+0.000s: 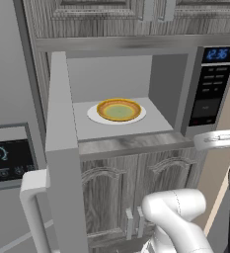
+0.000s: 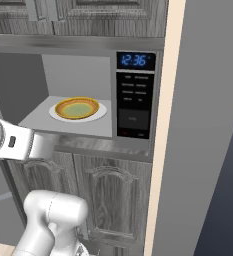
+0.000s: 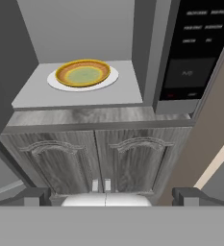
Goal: Pick the shrimp from the counter and place it in the microwave. Then turn on the microwave.
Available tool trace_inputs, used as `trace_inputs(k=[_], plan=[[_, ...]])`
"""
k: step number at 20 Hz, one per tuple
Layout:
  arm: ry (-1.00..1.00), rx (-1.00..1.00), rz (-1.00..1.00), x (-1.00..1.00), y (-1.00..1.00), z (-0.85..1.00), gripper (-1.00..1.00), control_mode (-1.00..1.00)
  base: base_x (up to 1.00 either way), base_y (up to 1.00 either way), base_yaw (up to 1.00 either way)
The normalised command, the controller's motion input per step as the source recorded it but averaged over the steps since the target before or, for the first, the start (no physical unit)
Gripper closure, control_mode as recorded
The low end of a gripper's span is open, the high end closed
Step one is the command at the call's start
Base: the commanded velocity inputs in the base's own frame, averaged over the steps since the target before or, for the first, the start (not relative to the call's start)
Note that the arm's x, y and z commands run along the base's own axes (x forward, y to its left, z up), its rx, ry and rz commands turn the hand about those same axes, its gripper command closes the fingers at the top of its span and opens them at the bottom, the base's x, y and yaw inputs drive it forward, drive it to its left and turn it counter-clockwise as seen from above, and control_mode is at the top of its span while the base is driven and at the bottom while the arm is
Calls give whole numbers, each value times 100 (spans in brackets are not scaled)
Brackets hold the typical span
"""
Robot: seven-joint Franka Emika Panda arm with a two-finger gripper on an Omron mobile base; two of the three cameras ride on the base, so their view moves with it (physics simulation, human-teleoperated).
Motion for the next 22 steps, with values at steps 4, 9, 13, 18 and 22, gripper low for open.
trace_inputs(k=[4, 9, 13, 18, 22], plan=[[0, 0, 0, 0, 0, 0, -100, 100, 0, 0, 0], [0, 0, 0, 0, 0, 0, -100, 100, 0, 0, 0], [0, 0, 0, 0, 0, 0, -100, 100, 0, 0, 0], [0, 0, 0, 0, 0, 0, -100, 100, 0, 0, 0], [0, 0, 0, 0, 0, 0, -100, 100, -9, 0, 0]])
